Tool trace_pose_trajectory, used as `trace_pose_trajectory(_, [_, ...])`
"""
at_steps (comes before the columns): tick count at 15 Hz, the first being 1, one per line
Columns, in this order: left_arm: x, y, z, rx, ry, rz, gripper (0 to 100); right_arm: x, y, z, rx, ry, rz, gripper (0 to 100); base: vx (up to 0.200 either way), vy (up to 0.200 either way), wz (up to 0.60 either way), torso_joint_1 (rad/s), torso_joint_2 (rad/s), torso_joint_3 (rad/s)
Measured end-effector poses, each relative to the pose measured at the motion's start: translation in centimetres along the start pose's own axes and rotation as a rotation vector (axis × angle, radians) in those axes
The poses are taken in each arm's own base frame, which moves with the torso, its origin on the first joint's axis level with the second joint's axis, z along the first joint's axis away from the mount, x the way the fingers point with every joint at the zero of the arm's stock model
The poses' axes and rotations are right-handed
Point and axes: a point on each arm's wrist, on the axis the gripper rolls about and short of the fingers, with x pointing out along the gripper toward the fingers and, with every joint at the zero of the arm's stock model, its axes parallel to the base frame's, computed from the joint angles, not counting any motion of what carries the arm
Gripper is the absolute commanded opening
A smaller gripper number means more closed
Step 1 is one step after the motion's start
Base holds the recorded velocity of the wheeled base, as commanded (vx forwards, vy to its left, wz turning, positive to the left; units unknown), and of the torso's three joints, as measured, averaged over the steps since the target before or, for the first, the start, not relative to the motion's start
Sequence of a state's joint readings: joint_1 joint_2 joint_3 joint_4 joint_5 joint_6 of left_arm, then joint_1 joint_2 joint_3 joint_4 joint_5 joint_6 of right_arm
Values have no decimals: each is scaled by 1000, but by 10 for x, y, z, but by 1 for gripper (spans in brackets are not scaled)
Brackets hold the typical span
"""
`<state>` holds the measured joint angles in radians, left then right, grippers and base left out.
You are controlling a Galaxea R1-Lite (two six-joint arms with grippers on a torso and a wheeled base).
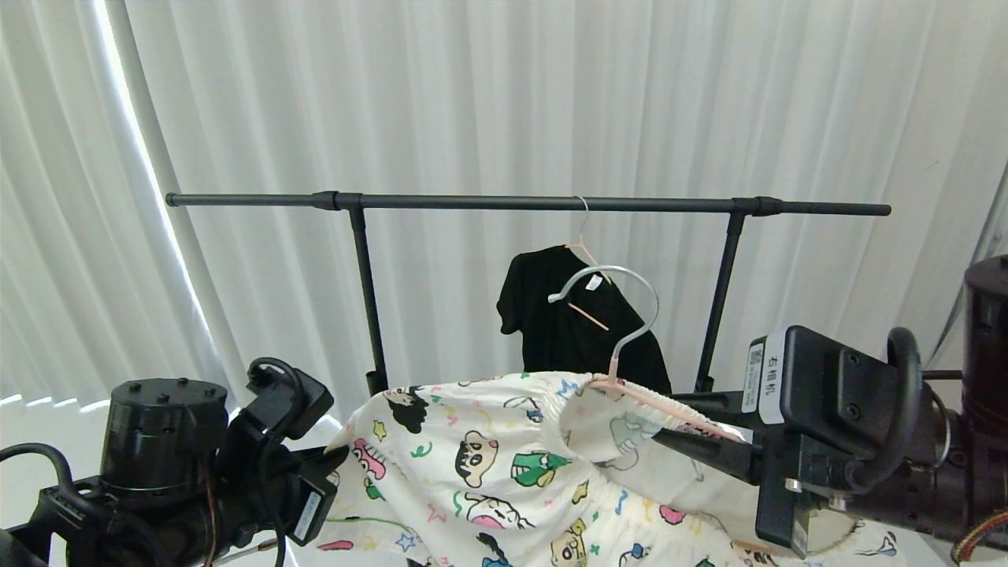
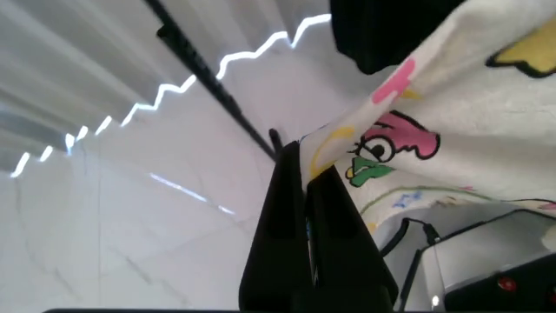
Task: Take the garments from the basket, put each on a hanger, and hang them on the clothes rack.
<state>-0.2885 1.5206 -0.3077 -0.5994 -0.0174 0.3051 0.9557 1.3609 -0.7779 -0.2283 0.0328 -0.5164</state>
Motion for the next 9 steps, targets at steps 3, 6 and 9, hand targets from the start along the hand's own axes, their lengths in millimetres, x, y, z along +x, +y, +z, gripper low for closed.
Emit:
trace_pose_trajectory(3, [5,16,-7,-48,42,62,0,-2,-1,1,3,-6,-11,0,0,0,0,0,0,0])
trace_pose_trajectory(6, [6,18,-10,-57,57,70,0,-3,-2,1,6,-12,-19,0,0,0,0,0,0,0])
trace_pose_trajectory(9, [6,20,-6,-56,8,89,100,-3,-5,2,10,-13,-38,0,0,0,0,0,0,0])
